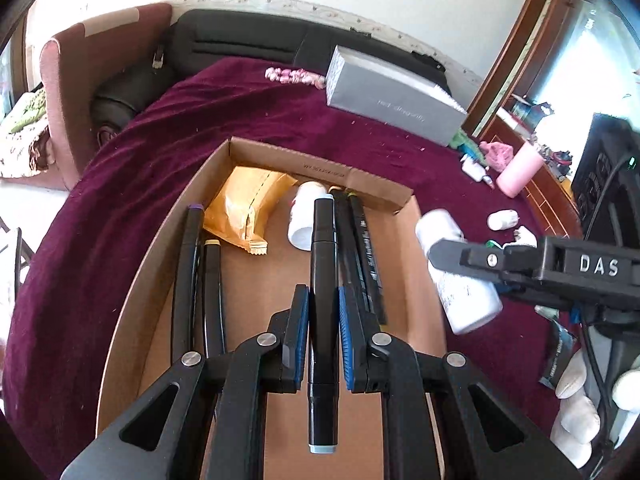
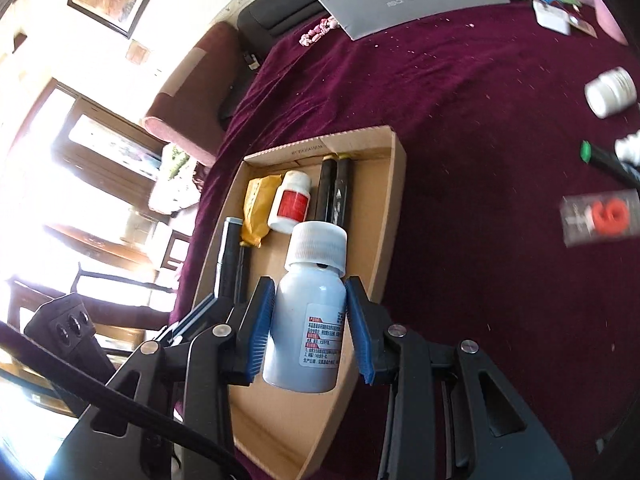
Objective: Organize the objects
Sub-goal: 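Carry marker and white bottle into the box and open both tools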
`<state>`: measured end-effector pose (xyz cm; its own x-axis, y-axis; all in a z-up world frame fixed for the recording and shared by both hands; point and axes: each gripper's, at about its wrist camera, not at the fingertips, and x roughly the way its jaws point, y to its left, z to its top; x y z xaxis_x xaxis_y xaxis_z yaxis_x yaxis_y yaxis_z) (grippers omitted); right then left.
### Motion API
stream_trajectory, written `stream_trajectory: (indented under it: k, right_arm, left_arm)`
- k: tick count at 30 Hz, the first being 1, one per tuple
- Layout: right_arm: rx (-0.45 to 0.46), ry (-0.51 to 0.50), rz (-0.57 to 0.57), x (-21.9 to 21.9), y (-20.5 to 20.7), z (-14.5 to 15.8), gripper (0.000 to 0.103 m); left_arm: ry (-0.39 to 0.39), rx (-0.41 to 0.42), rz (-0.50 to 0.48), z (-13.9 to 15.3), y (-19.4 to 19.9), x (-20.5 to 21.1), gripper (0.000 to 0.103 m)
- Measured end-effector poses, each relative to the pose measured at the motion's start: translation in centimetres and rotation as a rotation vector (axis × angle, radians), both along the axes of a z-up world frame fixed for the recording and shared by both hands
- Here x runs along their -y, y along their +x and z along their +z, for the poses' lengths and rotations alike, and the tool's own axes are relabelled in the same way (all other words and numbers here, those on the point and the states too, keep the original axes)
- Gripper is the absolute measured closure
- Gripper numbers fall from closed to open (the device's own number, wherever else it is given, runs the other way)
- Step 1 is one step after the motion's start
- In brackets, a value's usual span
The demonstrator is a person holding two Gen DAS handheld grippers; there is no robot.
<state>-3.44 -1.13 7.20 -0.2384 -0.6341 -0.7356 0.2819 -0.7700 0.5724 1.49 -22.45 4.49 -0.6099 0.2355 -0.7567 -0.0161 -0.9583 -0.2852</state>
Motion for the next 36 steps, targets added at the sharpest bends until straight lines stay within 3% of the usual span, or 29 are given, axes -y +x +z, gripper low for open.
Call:
stream_trajectory:
  k: [11,20,22,27,32,36]
  right_arm:
    - [-0.075,0.273,-0.014,5.0,-3.9,-1.8,0.069]
    - [-0.088,0.355,-0.036,6.0,-5.2,-3.2,0.069]
    - [-0.093,0.362,-0.04,6.1,-5.3,-3.2,0.069]
    - [-0.099,0.348,-0.05,5.9,-5.3,-3.2,0.069]
    - [-0.118,0.271,-0.07,4.9,-4.7,-2.1,0.065]
    - [-0.153,0.215,-0.072,3.9,-3.4,-0.8,0.059]
  left_arm:
    - [0.021,0.081,-0.011,-2.0,-2.0,0.2,0.092]
    - [0.064,0.098,0.014,-2.2,-1.9,0.9,0.091]
    - [0.079,0.102,0.027,-2.3,-1.8,1.3,0.09]
    - [0.148,0.116,0.08,-3.0,-1.1,2.5,0.07]
    - [0.173,0.114,0.092,-3.5,-0.1,2.1,0.068]
    - [0.141,0.092,0.107,-3.6,0.8,1.1,0.067]
